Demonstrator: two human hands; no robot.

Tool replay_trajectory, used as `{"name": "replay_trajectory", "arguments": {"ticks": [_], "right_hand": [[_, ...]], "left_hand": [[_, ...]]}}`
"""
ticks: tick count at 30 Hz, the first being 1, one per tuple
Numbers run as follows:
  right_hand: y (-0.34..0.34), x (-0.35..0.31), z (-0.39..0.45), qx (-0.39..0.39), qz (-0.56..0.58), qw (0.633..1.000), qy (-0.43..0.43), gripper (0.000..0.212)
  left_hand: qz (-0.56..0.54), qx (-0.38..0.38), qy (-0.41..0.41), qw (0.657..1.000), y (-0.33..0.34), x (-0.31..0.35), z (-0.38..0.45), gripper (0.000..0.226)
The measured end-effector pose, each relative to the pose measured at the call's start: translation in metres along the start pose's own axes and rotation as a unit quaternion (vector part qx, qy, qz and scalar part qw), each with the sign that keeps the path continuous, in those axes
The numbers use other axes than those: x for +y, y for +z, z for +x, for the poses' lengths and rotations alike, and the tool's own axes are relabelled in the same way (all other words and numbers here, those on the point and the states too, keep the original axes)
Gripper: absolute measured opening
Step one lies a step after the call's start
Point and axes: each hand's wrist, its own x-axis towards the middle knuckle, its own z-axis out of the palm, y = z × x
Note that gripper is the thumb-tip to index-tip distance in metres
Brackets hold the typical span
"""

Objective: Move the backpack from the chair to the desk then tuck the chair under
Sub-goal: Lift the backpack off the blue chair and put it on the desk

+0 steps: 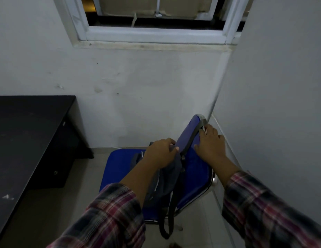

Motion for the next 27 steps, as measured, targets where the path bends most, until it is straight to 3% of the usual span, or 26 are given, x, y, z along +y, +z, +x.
{"name": "replay_trajectory", "arguments": {"ticks": [5, 10, 14, 17, 19, 24, 27], "right_hand": [[0.018, -0.012, 0.060, -0.063, -0.095, 0.993, -0.033, 0.070], [0.052, -0.036, 0.079, -0.124, -0.206, 0.965, -0.106, 0.048], [0.093, -0.061, 0.057, -0.206, -0.054, 0.975, -0.061, 0.081], [0.117, -0.070, 0.029, -0.202, 0.069, 0.977, 0.010, 0.106], [0.128, -0.078, 0.013, -0.205, 0.136, 0.969, 0.022, 0.111], [0.144, -0.107, -0.014, -0.269, 0.326, 0.899, 0.118, 0.099], [0.147, -0.115, -0.013, -0.223, 0.329, 0.912, 0.105, 0.070]], "left_hand": [[-0.009, -0.007, -0.051, 0.999, 0.011, -0.022, 0.031, 0.049], [-0.011, -0.002, -0.095, 0.995, 0.024, -0.043, 0.045, 0.041], [-0.027, 0.022, -0.148, 0.988, 0.028, -0.071, 0.043, 0.036], [-0.031, 0.049, -0.175, 0.983, 0.035, -0.089, 0.032, 0.035], [-0.048, 0.048, -0.200, 0.977, 0.043, -0.102, 0.023, 0.035], [-0.081, 0.020, -0.262, 0.962, 0.060, -0.133, -0.009, 0.035], [-0.091, 0.025, -0.289, 0.953, 0.060, -0.151, -0.026, 0.037]]}}
